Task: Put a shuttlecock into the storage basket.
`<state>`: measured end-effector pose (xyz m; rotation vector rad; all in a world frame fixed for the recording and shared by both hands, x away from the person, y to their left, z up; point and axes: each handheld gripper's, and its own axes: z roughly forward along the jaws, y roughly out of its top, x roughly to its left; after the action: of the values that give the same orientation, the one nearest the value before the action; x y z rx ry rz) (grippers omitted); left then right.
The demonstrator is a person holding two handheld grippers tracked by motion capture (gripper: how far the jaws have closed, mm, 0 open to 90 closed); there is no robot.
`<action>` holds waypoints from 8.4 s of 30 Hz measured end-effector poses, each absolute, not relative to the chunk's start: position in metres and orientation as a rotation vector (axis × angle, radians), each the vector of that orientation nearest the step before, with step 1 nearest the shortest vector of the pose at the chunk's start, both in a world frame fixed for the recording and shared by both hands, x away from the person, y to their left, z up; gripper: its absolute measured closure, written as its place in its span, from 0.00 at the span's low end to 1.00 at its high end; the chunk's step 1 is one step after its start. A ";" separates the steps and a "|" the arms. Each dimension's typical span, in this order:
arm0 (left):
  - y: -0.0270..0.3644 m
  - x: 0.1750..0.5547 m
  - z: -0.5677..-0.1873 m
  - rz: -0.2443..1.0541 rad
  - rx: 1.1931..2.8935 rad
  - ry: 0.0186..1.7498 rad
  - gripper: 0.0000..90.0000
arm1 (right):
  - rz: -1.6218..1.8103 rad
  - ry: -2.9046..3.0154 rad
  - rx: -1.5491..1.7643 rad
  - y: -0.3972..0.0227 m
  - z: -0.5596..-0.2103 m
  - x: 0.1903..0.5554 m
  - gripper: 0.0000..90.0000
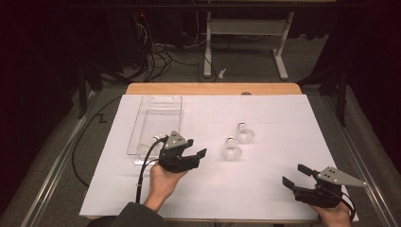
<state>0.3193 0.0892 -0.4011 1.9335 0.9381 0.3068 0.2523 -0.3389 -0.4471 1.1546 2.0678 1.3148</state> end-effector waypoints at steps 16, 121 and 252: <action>0.081 0.325 -0.400 0.299 1.939 0.928 0.45 | 1.317 2.067 1.155 -0.339 -0.447 0.252 0.25; 0.028 0.362 -0.398 0.197 2.092 0.924 0.46 | 1.325 2.067 1.156 -0.339 -0.447 0.253 0.25; 0.004 0.389 -0.425 0.088 2.357 1.009 1.00 | 1.320 2.076 1.149 -0.339 -0.448 0.253 0.25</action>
<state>0.3888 0.0035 -0.4254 2.3567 1.0091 0.0878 0.2529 -0.3389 -0.4478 1.1493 2.0764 1.3198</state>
